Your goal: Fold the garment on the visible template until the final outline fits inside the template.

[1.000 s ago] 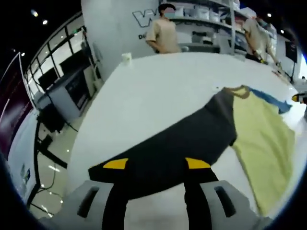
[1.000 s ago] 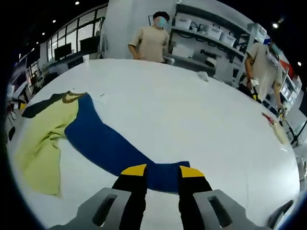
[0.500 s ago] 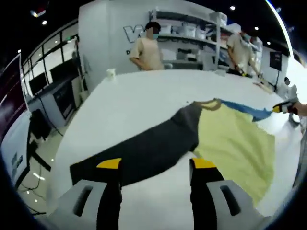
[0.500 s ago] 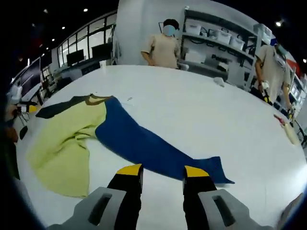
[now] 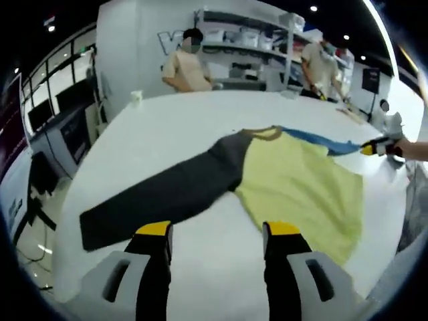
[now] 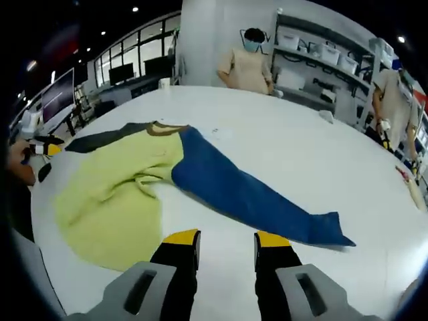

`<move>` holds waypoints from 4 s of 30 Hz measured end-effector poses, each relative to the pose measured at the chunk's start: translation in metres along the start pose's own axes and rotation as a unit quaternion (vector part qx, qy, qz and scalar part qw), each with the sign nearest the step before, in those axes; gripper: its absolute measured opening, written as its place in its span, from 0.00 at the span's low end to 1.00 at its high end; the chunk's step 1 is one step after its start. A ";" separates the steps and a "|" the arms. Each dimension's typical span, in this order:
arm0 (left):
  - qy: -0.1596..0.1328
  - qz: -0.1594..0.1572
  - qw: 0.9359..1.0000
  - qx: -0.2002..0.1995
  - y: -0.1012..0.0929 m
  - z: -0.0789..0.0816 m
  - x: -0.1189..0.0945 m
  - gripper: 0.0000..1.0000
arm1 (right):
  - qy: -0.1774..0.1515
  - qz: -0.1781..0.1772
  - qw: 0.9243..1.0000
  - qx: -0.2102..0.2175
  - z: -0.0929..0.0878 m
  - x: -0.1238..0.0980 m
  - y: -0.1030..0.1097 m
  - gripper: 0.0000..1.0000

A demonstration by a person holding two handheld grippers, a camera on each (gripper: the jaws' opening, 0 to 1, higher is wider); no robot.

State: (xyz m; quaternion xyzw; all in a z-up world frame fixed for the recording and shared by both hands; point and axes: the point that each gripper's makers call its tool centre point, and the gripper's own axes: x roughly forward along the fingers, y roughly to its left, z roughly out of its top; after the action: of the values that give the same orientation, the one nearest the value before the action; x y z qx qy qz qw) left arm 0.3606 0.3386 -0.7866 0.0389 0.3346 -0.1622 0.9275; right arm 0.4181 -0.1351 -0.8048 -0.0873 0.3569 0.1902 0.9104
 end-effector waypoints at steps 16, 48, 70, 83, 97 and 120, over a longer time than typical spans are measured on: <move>0.010 -0.041 0.999 -0.008 -0.036 -0.024 -0.015 0.52 | -0.005 0.015 1.000 -0.005 -0.009 -0.001 0.031 0.24; 0.057 -0.103 0.993 -0.016 -0.098 -0.085 -0.025 0.38 | 0.030 0.046 0.998 -0.014 -0.052 0.012 0.079 0.00; 0.061 -0.122 0.991 0.017 -0.119 -0.097 -0.009 0.23 | 0.044 0.065 0.997 0.010 -0.070 -0.013 0.096 0.00; 0.046 -0.129 0.990 0.019 -0.120 -0.087 -0.014 0.01 | 0.029 0.073 0.996 0.052 -0.087 -0.051 0.122 0.00; 0.058 -0.135 0.989 -0.002 -0.090 -0.073 -0.045 0.01 | 0.025 0.076 0.993 0.085 -0.102 -0.079 0.143 0.00; 0.118 -0.221 0.968 0.001 -0.093 -0.090 -0.089 0.00 | 0.036 0.085 0.992 0.089 -0.110 -0.111 0.166 0.00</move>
State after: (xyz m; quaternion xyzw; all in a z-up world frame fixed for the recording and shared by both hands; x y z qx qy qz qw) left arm 0.2109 0.2916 -0.7967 -0.0161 0.4414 -0.3578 0.8227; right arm 0.2075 -0.0475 -0.8127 0.0179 0.4108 0.2317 0.8816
